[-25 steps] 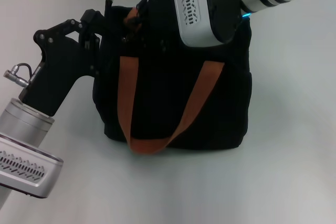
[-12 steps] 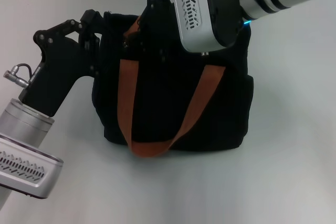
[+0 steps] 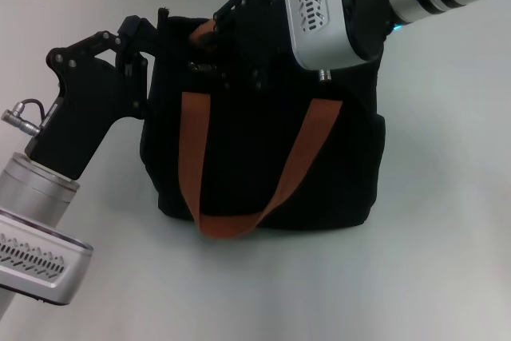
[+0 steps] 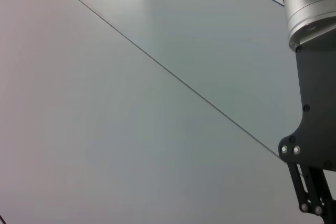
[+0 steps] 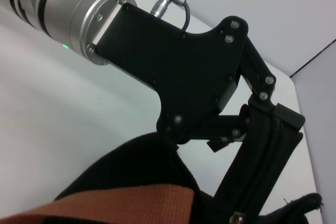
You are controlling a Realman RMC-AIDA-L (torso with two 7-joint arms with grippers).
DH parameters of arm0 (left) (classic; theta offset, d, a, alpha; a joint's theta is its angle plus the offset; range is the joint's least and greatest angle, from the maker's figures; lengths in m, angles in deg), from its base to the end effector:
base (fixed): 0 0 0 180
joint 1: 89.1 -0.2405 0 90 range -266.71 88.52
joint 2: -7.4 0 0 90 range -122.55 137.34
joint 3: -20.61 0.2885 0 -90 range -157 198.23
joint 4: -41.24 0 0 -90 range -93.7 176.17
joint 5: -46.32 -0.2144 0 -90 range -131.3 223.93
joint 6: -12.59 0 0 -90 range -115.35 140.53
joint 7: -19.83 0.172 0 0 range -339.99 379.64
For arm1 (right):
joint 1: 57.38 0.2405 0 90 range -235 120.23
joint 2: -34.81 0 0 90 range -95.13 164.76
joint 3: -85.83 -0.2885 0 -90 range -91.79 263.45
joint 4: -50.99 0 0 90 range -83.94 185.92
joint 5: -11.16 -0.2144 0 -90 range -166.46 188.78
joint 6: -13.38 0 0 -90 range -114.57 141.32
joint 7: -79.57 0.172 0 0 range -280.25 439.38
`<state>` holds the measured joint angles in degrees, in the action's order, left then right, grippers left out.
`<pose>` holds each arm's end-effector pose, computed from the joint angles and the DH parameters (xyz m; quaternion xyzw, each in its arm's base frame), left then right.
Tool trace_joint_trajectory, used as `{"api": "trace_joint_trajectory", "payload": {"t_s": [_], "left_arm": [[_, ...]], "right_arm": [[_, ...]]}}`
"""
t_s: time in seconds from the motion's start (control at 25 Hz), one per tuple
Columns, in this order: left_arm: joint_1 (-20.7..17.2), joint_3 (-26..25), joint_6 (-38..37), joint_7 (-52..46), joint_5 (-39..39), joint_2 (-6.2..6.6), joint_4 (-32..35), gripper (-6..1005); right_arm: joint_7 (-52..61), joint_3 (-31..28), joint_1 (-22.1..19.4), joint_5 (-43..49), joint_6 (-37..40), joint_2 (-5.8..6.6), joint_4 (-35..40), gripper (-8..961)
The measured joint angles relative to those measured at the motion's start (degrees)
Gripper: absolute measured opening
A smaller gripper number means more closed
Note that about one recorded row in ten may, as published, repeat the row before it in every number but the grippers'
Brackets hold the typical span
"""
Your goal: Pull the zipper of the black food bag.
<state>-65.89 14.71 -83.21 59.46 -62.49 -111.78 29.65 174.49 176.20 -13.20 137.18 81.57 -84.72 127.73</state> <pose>-0.2759 0.3041 -0.0556 -0.7048 0.2209 -0.2266 0.6349 0.0575 0.4024 -0.0920 -0.9567 -0.2532 -0.0156 0.1430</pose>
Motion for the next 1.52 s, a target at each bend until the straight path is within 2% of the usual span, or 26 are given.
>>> {"api": "trace_joint_trajectory", "payload": {"t_s": [0.2, 0.4, 1.04, 1.16, 1.32, 1.52], "left_arm": [[0.0, 0.2, 0.0, 0.0, 0.0, 0.0, 0.0, 28], [-0.1, 0.2, 0.0, 0.0, 0.0, 0.0, 0.0, 28], [-0.1, 0.3, 0.0, 0.0, 0.0, 0.0, -0.2, 29], [-0.2, 0.3, -0.2, 0.0, 0.0, 0.0, -0.2, 29], [-0.3, 0.3, -0.8, 0.0, 0.0, 0.0, -0.3, 30], [-0.4, 0.2, -1.6, 0.0, 0.0, 0.0, -0.3, 30]], "right_arm": [[-0.1, 0.1, -1.0, 0.8, -1.5, -0.04, 1.2, 370], [-0.2, 0.3, -1.0, 1.0, -1.9, -0.07, 1.3, 416], [1.3, 0.5, -0.4, 2.0, 1.1, 0.04, 2.2, 38], [2.2, 0.1, 0.2, 2.0, 2.0, 0.11, 1.4, 0], [3.3, -3.3, 1.6, 1.8, 4.9, 0.16, -0.4, 7], [4.9, -4.8, 1.5, 2.4, 6.5, 0.17, 2.4, 16]]}}
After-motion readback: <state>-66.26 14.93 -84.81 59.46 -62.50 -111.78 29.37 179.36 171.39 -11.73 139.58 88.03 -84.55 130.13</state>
